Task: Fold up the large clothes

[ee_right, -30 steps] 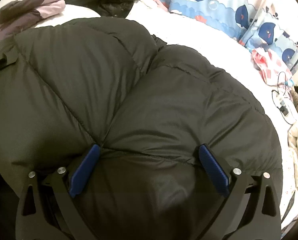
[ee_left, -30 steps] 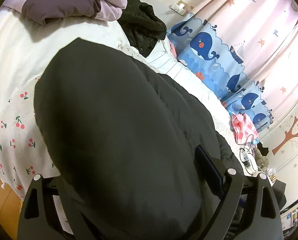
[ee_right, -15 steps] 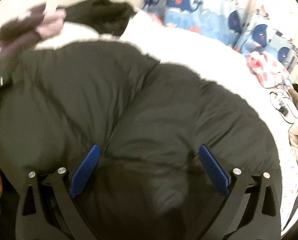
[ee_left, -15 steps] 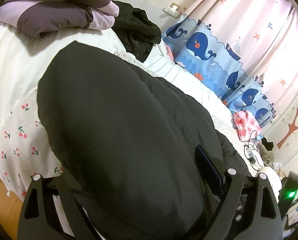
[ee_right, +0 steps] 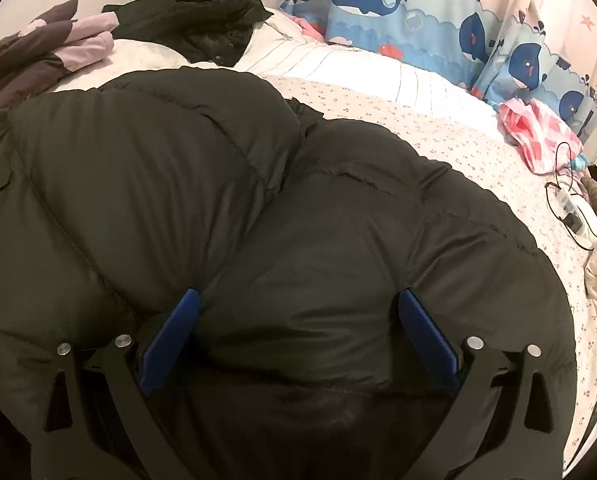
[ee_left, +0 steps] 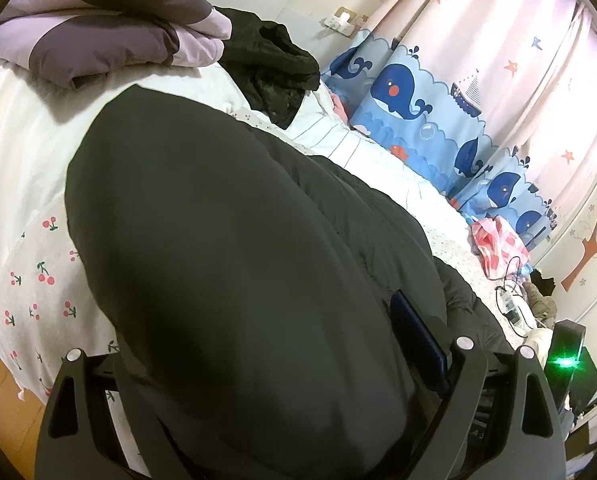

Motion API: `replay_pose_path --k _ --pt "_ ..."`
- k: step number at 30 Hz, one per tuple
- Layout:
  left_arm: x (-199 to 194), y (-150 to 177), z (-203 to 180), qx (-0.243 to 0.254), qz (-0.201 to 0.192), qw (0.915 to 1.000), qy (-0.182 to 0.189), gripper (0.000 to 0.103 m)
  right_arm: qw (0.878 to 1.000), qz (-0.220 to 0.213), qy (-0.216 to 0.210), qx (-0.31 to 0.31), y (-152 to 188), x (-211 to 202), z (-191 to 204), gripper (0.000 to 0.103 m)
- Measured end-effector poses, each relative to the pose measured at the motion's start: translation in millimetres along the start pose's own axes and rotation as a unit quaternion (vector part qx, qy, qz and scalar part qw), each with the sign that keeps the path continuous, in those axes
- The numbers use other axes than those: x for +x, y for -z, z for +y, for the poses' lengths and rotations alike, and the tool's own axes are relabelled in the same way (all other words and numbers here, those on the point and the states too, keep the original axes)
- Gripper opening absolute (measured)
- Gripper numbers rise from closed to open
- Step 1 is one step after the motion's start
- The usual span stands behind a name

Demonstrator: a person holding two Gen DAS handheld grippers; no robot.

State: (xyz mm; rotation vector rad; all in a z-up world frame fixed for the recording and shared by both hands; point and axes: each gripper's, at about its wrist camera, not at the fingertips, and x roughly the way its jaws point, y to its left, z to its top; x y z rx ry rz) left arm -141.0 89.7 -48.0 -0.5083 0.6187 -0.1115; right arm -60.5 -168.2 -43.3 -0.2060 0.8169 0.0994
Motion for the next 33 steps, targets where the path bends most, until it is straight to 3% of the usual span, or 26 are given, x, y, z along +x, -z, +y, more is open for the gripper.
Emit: replay_pose_path --k 9,12,14,17,19,21,24,25,27,29,33 --pt "0.4 0.6 -1.9 0.003 -0.001 1.0000 -0.004 0.088 1.000 0.006 0.004 -0.020 8.9 -10.7 3.3 0.096" --pt "3.6 -2.4 8.5 -0.032 0.014 0.9993 0.017 0.093 1.000 -0.002 0.009 -0.023 9.0 -16.0 3.8 0.096" --pt "10.7 -6.4 27.9 -0.092 0.038 0.9941 0.043 0.095 1.000 -0.004 0.010 -0.028 9.2 -17.7 8.1 0.096" --pt "24.0 -7.6 59.1 -0.183 0.072 0.9784 0.065 0.095 0.999 0.017 0.009 -0.044 11.8 -7.1 14.4 0.096" --pt "35.1 -6.2 70.1 -0.217 0.101 0.9681 0.073 0.095 0.999 0.025 0.003 -0.042 11.5 -2.9 14.0 0.096" --pt "41.0 -5.3 73.6 -0.229 0.119 0.9633 0.073 0.095 0.999 0.028 0.003 -0.045 10.5 -7.0 13.6 0.096" --pt "41.1 -6.4 70.9 -0.216 0.125 0.9655 0.074 0.095 0.998 0.000 0.022 -0.057 17.0 -22.8 12.1 0.096" --pt "42.1 -6.4 71.0 -0.216 0.126 0.9647 0.082 0.093 0.998 0.007 0.019 -0.059 19.6 -20.5 11.7 0.096" --pt "45.0 -9.5 69.5 -0.207 0.130 0.9643 0.103 0.080 0.998 0.028 0.007 -0.055 26.0 -10.6 13.6 0.096" --pt "43.8 -16.8 59.5 -0.177 0.132 0.9692 0.110 0.059 0.996 0.038 0.016 -0.074 27.6 -2.0 20.9 0.096" --pt "32.3 -43.3 11.6 -0.097 0.113 0.9831 0.106 0.047 0.996 0.049 0.007 -0.073 24.5 11.0 20.4 0.097"
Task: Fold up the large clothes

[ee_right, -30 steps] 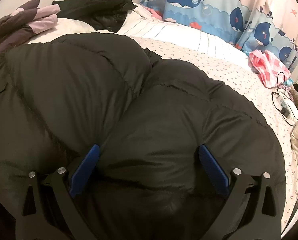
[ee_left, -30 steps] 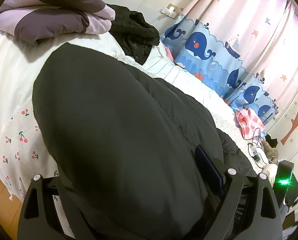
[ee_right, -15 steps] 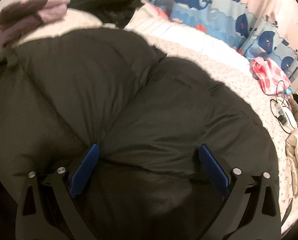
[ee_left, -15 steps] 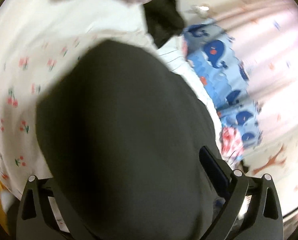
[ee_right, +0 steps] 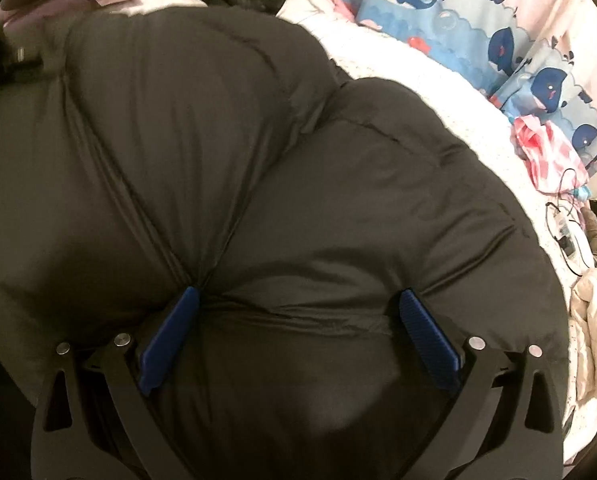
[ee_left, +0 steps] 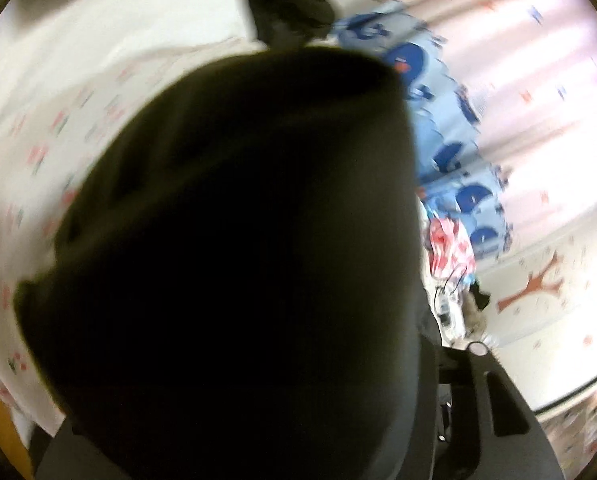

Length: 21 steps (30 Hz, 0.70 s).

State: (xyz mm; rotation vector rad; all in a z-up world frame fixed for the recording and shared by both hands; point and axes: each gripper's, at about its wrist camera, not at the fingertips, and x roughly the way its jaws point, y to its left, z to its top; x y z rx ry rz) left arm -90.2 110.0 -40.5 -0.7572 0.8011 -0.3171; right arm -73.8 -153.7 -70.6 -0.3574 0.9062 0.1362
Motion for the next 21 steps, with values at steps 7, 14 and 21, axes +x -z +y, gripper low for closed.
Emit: replay_pose_path --k 7,14,21 --pt "8.2 14.2 -141.4 0.163 -0.003 0.9863 0.026 0.044 0.998 -0.027 -0.035 0.050 11.1 -3.9 -27.7 0.097" --pt "46.6 96.8 -255.1 0.359 0.032 0.9327 0.014 0.044 0.980 -0.107 -0.126 0.113 70.6 -57.0 -89.1 0.097" --pt "106.7 194.3 -288.7 0.502 0.093 0.8593 -0.029 0.045 0.908 -0.177 -0.132 0.357 159.9 -114.2 -244.2 0.097"
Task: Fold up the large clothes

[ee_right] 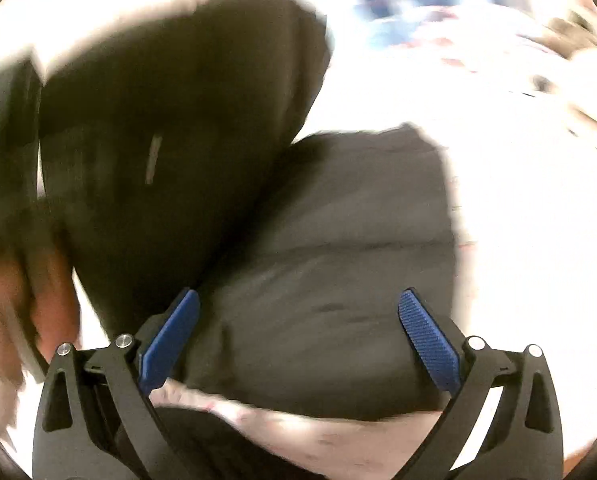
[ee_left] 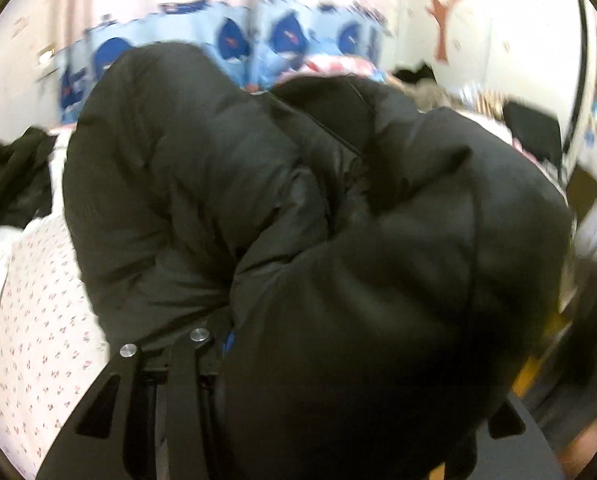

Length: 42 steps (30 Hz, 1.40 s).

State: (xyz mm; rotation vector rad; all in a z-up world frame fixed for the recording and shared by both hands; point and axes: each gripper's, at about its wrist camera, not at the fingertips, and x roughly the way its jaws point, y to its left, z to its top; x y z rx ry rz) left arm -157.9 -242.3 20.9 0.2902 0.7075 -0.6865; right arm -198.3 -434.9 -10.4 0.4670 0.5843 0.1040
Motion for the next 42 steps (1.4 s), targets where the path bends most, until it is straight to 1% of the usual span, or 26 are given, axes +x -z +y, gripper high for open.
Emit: replay_pose_path --k 3,5,7,9,10,11,12,14,16,17,18,19,20,21,23,24,25,27,29,30,33,35,36,38,40,42 --pt "19.8 8.3 -33.9 0.062 0.022 0.9977 -0.018 0.057 0.998 -0.059 0.015 -0.001 -40.7 -30.8 -6.8 0.097" --pt "27.9 16.3 -60.7 0.120 0.031 0.9915 -0.040 0.068 0.997 -0.062 0.018 -0.042 -75.8 -31.5 13.2 0.097" --pt "30.6 23.4 -76.9 0.162 0.037 0.9850 -0.048 0.078 0.994 -0.028 0.018 -0.100 -102.9 -11.2 41.8 0.097" --pt "26.4 32.2 -82.9 0.185 0.038 0.9807 -0.050 0.079 0.987 0.021 0.033 -0.153 -113.6 21.8 62.3 0.097" --pt "19.8 33.1 -84.1 0.189 0.038 0.9801 -0.045 0.079 0.980 0.065 0.062 -0.177 -113.4 51.1 65.2 0.097" --pt "10.2 37.3 -80.1 0.190 0.039 0.9805 -0.030 0.079 0.975 0.087 0.086 -0.185 -108.9 67.1 66.1 0.097" --pt "5.6 30.1 -65.0 0.185 0.040 0.9817 -0.015 0.079 0.962 0.117 0.141 -0.201 -99.6 90.3 56.8 0.097" --pt "-17.1 24.3 -40.5 0.154 0.035 0.9870 0.028 0.079 0.953 0.149 0.175 -0.200 -84.7 111.4 38.6 0.097" --pt "-48.1 18.9 6.9 0.064 0.022 0.9937 0.090 0.079 0.962 0.163 0.156 -0.153 -66.9 115.8 14.1 0.097" --pt "-58.0 15.9 38.4 0.003 0.015 0.9939 0.109 0.080 0.964 0.165 0.152 -0.140 -63.4 119.0 4.1 0.097" --pt "-63.1 14.8 62.7 -0.040 0.008 0.9924 0.116 0.080 0.965 0.167 0.150 -0.132 -59.9 119.2 0.4 0.097" --pt "-65.4 13.3 95.8 -0.096 0.001 0.9884 0.118 0.081 0.966 0.168 0.148 -0.125 -57.8 119.6 -1.9 0.097" --pt "-61.2 15.1 139.0 -0.171 -0.001 0.9795 0.107 0.082 0.967 0.168 0.146 -0.121 -56.9 117.5 -8.8 0.097" --pt "-54.3 18.8 162.9 -0.218 0.002 0.9712 0.096 0.082 0.969 0.170 0.141 -0.110 -56.0 120.0 -11.4 0.097" --pt "-20.7 28.7 222.6 -0.323 0.020 0.9405 0.103 0.082 0.971 0.174 0.132 -0.092 -57.5 121.4 -16.4 0.097" --pt "-3.3 34.3 234.0 -0.349 0.034 0.9308 0.104 0.082 0.972 0.174 0.130 -0.085 -54.1 120.4 -17.4 0.097" --pt "13.6 37.7 238.2 -0.356 0.047 0.9270 0.107 0.082 0.973 0.173 0.127 -0.079 -52.7 123.2 -16.5 0.097" --pt "44.3 45.1 226.9 -0.347 0.079 0.9242 0.138 0.083 0.976 0.168 0.120 -0.065 -52.9 130.3 -17.7 0.097" --pt "60.7 52.2 218.0 -0.366 0.084 0.9114 0.169 0.086 0.980 0.160 0.107 -0.051 -50.8 134.7 -16.1 0.097" --pt "62.5 50.8 215.5 -0.367 0.079 0.9097 0.178 0.086 0.982 0.157 0.095 -0.042 -49.6 136.9 -16.7 0.097" --pt "47.4 39.8 208.6 -0.326 0.071 0.9251 0.181 0.086 0.988 0.139 0.055 -0.025 -50.7 147.4 5.8 0.097" --pt "22.8 32.9 214.1 -0.299 0.064 0.9366 0.171 0.086 0.992 0.123 0.008 -0.024 -57.8 159.1 41.8 0.097" --pt "9.7 27.9 223.7 -0.292 0.054 0.9423 0.154 0.086 0.993 0.119 -0.009 -0.024 -60.1 163.6 55.6 0.097" --pt "-25.2 21.2 246.1 -0.283 0.024 0.9525 0.109 0.086 0.991 0.112 -0.067 -0.026 -63.5 178.7 99.9 0.097" --pt "-60.3 19.8 269.4 -0.276 0.005 0.9593 0.060 0.086 0.985 0.112 -0.129 -0.033 -59.9 198.7 152.2 0.097" --pt "-97.0 25.9 294.9 -0.263 0.000 0.9647 -0.016 0.086 0.977 0.125 -0.165 -0.060 -49.7 219.2 195.5 0.096"
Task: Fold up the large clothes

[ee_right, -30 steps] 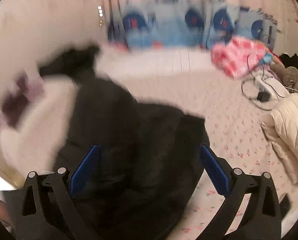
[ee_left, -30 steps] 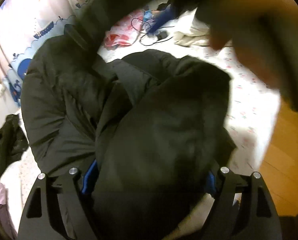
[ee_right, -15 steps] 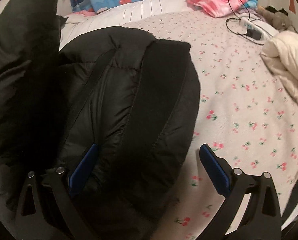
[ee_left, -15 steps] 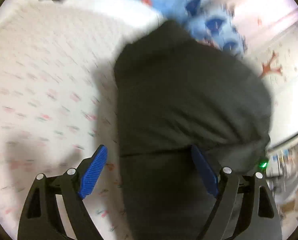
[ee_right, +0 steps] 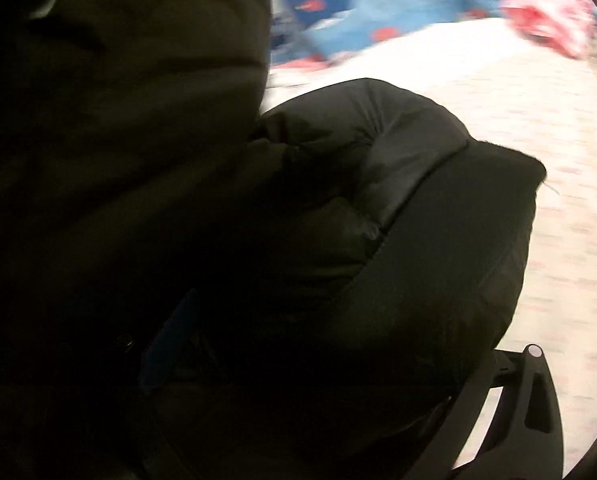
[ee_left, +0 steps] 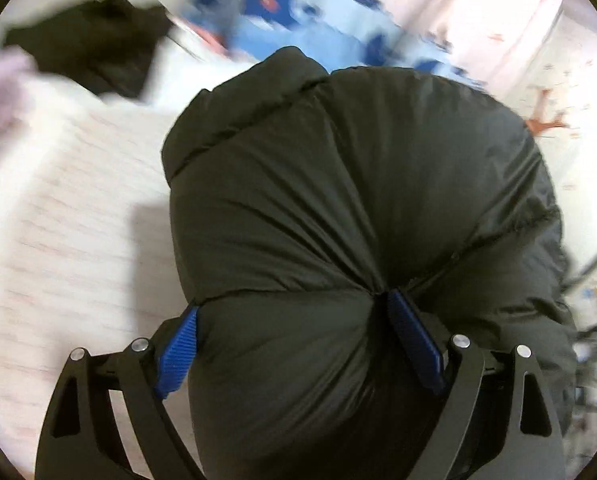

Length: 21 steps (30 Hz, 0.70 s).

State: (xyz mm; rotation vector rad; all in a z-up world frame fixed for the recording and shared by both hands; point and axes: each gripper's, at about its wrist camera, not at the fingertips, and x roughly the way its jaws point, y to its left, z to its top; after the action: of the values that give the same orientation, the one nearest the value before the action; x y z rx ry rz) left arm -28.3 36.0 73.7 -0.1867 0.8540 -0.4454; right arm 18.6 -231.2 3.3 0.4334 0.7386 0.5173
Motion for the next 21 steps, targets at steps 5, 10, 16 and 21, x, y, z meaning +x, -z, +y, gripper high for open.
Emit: replay_pose_path --k 5,10,16,21 --pt "-3.9 23.4 74.1 -0.009 0.030 0.9856 -0.166 0.086 0.987 0.109 0.075 -0.092 22.2 77.9 28.9 0.096" --pt "4.8 55.4 109.0 -0.042 0.022 0.9858 -0.161 0.086 0.986 0.061 0.149 -0.045 20.0 12.6 -8.7 0.097" --pt "9.5 52.6 80.4 -0.001 0.005 0.9818 -0.190 0.086 0.980 -0.101 0.099 -0.141 -35.9 -53.5 102.3 0.096" --pt "8.7 61.6 86.3 -0.014 -0.014 0.9862 -0.164 0.086 0.985 0.007 0.135 -0.108 -29.9 46.0 90.9 0.096"
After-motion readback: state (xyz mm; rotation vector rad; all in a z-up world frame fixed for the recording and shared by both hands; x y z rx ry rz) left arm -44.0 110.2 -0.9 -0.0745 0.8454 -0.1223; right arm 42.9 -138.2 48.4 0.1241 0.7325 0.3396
